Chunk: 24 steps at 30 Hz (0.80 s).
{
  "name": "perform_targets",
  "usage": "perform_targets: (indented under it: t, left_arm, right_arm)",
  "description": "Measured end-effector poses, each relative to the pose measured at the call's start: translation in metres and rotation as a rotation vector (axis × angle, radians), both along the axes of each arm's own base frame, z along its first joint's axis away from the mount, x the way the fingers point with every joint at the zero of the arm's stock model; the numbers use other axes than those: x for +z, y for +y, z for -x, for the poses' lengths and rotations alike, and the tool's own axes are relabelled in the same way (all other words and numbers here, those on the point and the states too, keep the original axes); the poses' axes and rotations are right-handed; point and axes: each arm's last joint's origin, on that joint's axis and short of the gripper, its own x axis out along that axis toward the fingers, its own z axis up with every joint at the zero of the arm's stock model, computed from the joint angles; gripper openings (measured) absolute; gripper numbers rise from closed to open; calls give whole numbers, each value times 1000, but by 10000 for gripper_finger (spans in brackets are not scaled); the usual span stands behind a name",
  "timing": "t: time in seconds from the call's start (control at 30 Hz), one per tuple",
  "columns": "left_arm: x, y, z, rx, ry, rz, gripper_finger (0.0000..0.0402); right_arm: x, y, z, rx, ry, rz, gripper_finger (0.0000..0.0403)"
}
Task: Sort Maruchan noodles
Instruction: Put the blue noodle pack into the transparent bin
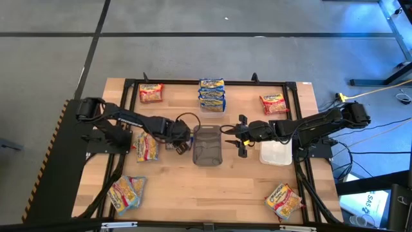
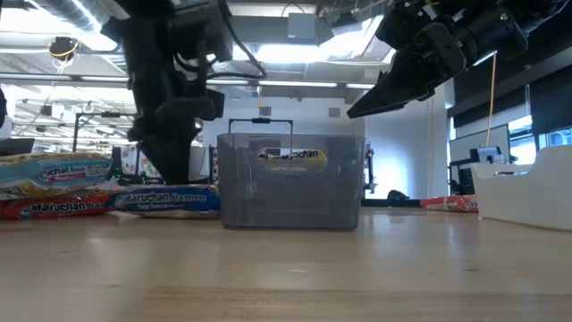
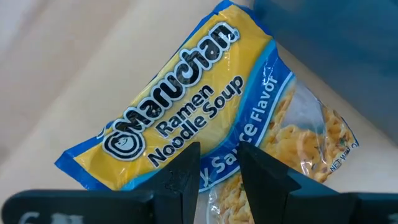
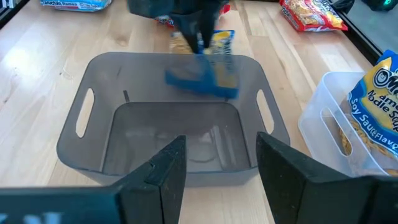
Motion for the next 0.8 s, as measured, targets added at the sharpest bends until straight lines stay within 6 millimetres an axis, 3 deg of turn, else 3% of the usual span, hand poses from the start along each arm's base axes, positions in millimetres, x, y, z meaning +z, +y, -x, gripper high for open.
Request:
perform_targets:
  t: [0.53,0.8]
  left_arm:
    - [0,-83,12,-154,-59,83,108]
    - [-1,-125,19,-258,-150,130,108]
  right_arm:
    - [-2,0,1,-12,23,-22,166]
    - [-5,13,4,84,72,-235,166]
